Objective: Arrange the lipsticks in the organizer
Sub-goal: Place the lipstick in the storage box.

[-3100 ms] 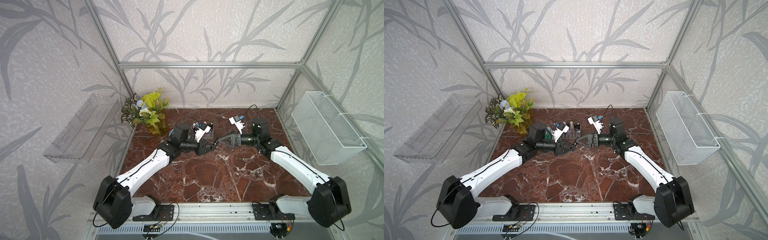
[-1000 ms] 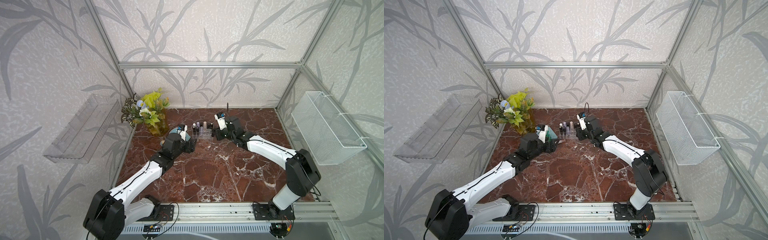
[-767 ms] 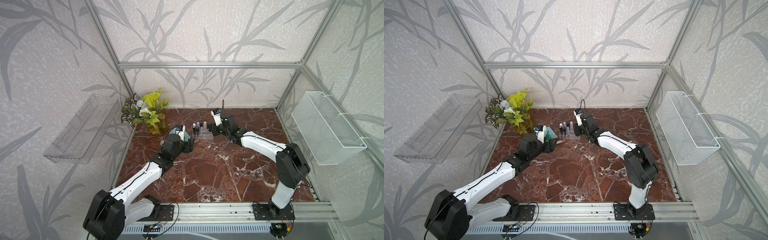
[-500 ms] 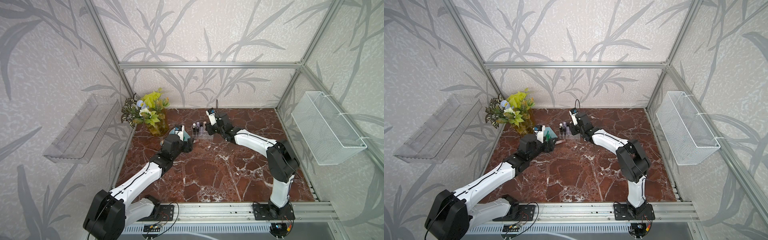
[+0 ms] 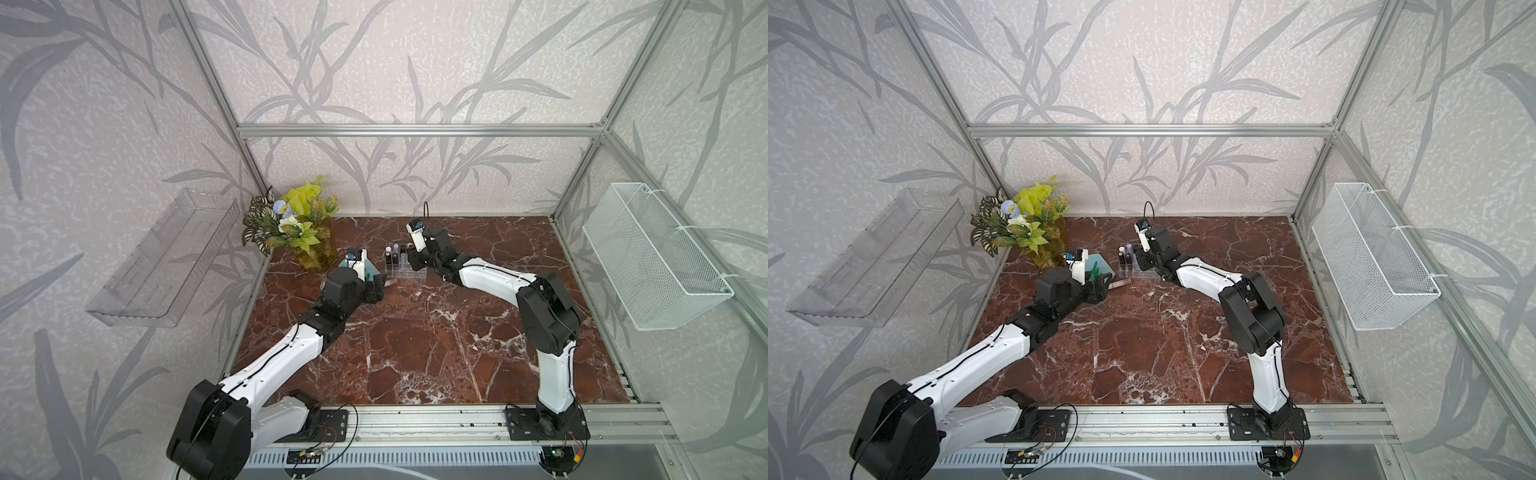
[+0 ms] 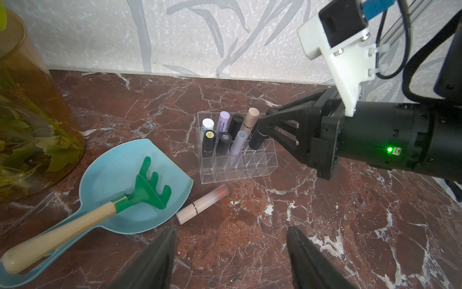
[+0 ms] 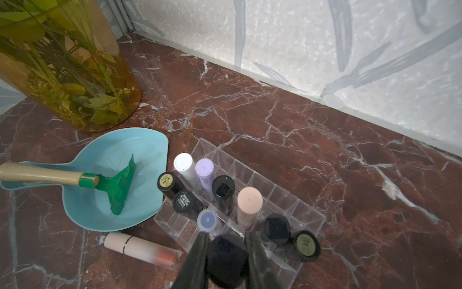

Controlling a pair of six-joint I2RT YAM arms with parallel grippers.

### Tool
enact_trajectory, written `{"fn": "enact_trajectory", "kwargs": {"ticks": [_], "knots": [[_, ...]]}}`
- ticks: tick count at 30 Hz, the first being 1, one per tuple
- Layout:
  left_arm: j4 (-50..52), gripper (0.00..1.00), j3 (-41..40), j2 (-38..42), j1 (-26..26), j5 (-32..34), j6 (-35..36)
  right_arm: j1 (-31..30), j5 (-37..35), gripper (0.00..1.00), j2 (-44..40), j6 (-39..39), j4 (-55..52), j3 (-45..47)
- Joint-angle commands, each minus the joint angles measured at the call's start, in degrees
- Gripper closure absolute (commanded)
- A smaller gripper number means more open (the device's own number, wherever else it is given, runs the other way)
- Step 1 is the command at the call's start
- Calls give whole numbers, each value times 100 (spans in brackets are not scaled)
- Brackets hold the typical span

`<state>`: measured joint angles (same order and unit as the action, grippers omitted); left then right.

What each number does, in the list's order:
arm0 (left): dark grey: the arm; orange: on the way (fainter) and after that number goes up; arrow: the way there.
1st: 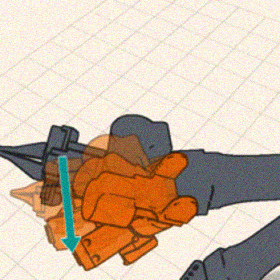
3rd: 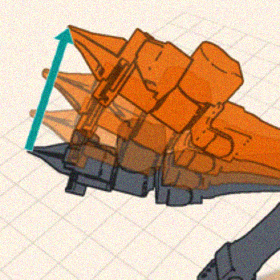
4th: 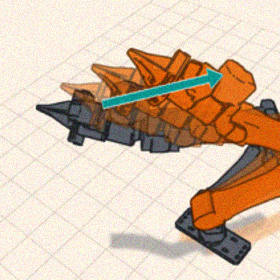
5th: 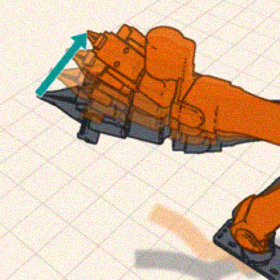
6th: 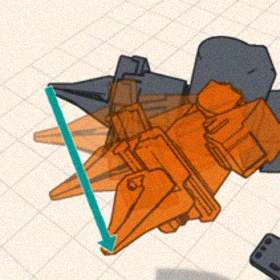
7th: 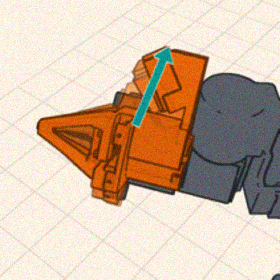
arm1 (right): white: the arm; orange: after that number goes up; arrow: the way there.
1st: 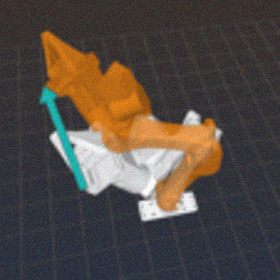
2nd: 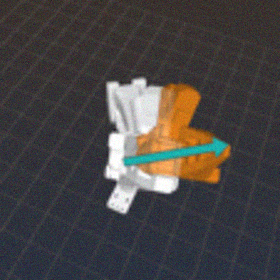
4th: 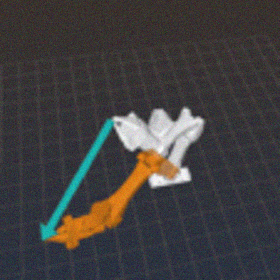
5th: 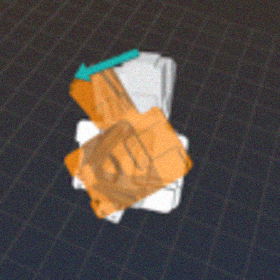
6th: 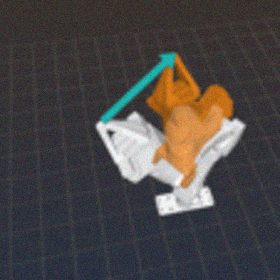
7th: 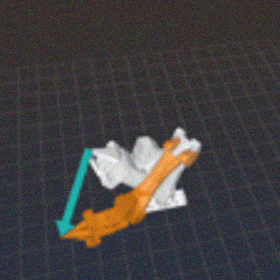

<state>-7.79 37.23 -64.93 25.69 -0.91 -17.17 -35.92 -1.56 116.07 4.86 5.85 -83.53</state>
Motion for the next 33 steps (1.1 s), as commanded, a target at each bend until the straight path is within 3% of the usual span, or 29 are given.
{"fn": "enact_trajectory", "kwargs": {"ticks": [1, 33], "knots": [[-126, 28, -76, -27, -47, 0, -41, -29, -73, 84, 97, -20, 236, -111], [-63, 28, -54, -61, -47, 0, -34, -29, -216, 85, 466, -17, 480, -63]]}}
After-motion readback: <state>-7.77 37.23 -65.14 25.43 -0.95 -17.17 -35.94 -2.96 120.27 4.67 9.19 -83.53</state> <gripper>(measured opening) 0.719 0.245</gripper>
